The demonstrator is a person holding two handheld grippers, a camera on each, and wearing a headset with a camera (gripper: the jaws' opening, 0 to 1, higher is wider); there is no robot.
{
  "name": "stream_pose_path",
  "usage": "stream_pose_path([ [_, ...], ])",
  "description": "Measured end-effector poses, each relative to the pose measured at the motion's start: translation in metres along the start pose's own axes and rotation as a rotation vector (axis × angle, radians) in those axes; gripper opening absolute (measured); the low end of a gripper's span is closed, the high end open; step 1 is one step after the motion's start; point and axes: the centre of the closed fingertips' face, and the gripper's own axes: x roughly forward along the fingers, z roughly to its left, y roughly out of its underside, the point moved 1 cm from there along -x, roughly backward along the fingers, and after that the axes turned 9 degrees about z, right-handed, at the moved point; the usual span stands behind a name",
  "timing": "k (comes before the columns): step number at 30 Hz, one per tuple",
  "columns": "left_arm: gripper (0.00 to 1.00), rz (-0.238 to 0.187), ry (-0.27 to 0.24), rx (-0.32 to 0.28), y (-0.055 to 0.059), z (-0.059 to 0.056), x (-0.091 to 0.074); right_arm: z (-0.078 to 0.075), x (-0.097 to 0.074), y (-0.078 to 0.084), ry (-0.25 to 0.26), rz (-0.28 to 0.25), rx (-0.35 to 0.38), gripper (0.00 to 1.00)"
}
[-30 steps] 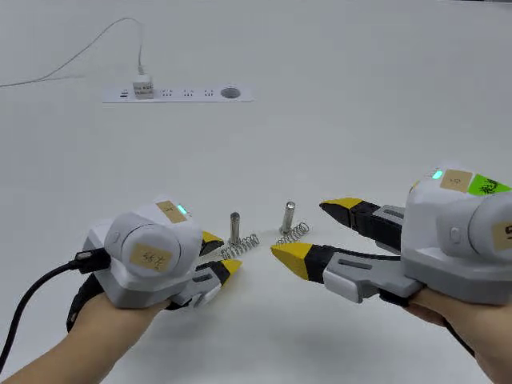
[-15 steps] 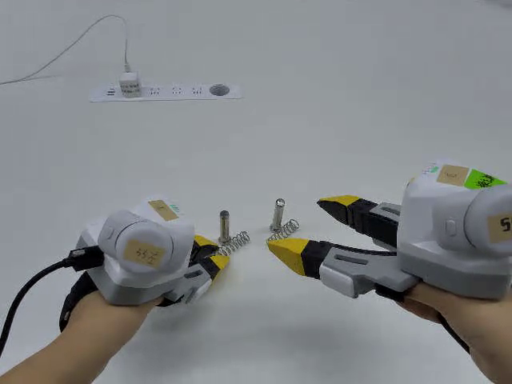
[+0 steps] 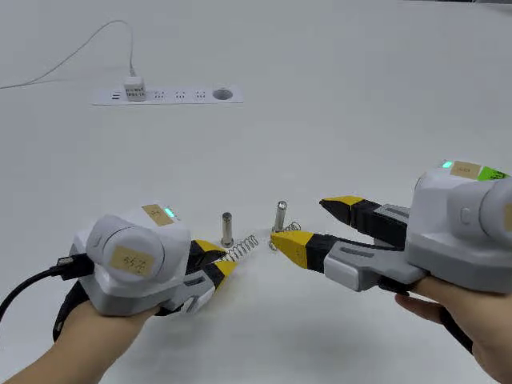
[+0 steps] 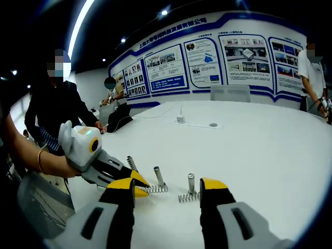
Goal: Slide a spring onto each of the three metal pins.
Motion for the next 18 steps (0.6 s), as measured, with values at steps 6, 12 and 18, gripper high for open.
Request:
stream_pose_path([
  [6, 0.1, -0.119, 0.017, -0.08, -0.019, -0.004, -0.022, 0.008, 0.0, -0.01, -0.057, -0.027, 0.071, 0.48],
  [12, 0.1, -0.202, 0.044, -0.128, -0.034, -0.008, -0.04, 0.019, 0.003, -0.019, -0.12, -0.041, 0.121, 0.44],
  [18, 0.1, -0.276, 0.048, -0.149, -0.047, -0.011, -0.055, 0.026, 0.006, -0.027, -0.182, -0.065, 0.2, 0.39],
])
